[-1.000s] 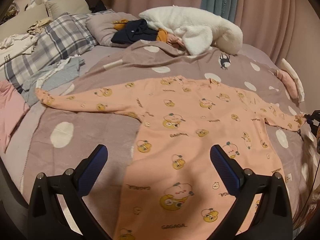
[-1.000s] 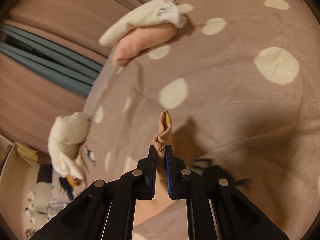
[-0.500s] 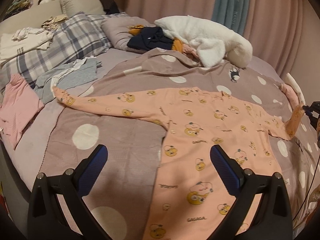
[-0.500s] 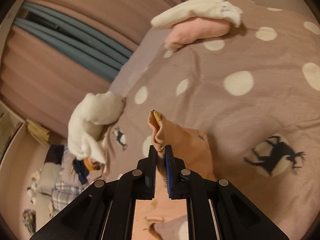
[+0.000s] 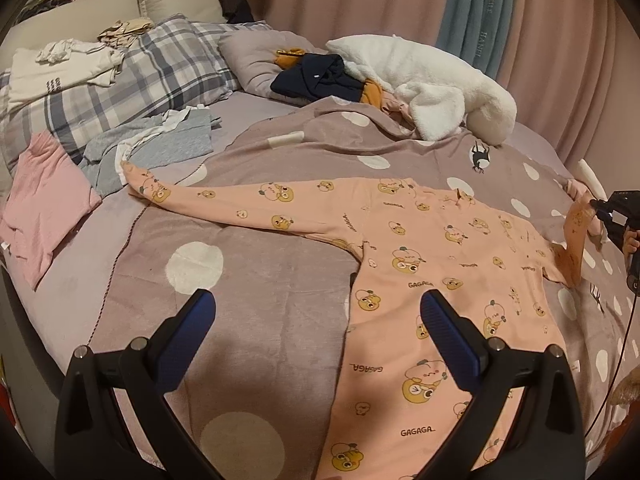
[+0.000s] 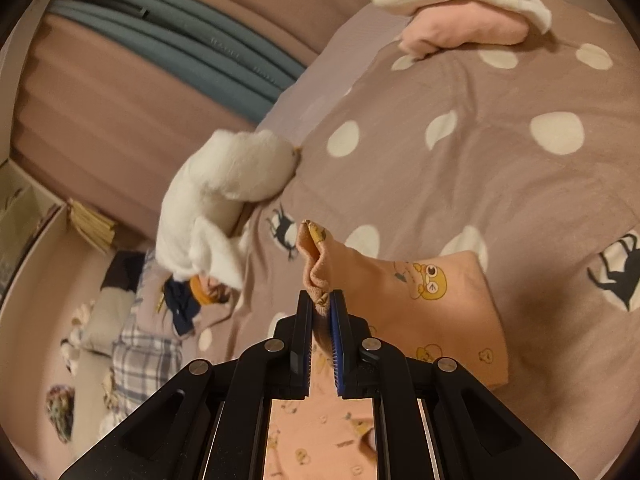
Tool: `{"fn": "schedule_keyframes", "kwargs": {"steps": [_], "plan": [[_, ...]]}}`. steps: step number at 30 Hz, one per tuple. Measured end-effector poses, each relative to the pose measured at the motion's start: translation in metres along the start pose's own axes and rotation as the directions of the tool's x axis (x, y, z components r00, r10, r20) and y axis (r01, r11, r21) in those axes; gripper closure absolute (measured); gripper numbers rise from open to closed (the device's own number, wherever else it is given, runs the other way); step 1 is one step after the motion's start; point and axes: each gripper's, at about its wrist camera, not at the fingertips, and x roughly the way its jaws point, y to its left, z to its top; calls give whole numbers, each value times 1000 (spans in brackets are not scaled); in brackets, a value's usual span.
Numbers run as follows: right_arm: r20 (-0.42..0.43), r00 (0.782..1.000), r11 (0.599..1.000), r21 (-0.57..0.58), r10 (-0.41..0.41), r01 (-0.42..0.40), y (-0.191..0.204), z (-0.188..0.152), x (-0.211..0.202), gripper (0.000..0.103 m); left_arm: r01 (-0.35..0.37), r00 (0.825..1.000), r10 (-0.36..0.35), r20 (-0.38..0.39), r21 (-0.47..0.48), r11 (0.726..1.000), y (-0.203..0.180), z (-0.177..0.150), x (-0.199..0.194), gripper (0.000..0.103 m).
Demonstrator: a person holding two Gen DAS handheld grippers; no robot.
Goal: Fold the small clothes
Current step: 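Lift the sleeve with the right tool and fold it across the garment body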
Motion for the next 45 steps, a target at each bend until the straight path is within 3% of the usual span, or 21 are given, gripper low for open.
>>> {"fn": "schedule_keyframes", "kwargs": {"steps": [11,21,30,45], "plan": [[-35,998,996,-80,47,-50,49,-18,12,92,8,1000,-8,13,6,1000,5,2,-7,1],[-155,982,986,-108,107,-124,92,-64,66,92,6,1000,-6,5,-3,1000,10,4,-3,1],[-278,958,973,-193,72,-129,128,-113,118,92,-15,1000,15,4,3,1000,21,1,-3,1],[-336,939,968,-203,71,-146,145,-145,147,92,-42,999,42,-13,-29,999,42,-4,2,1]]}}
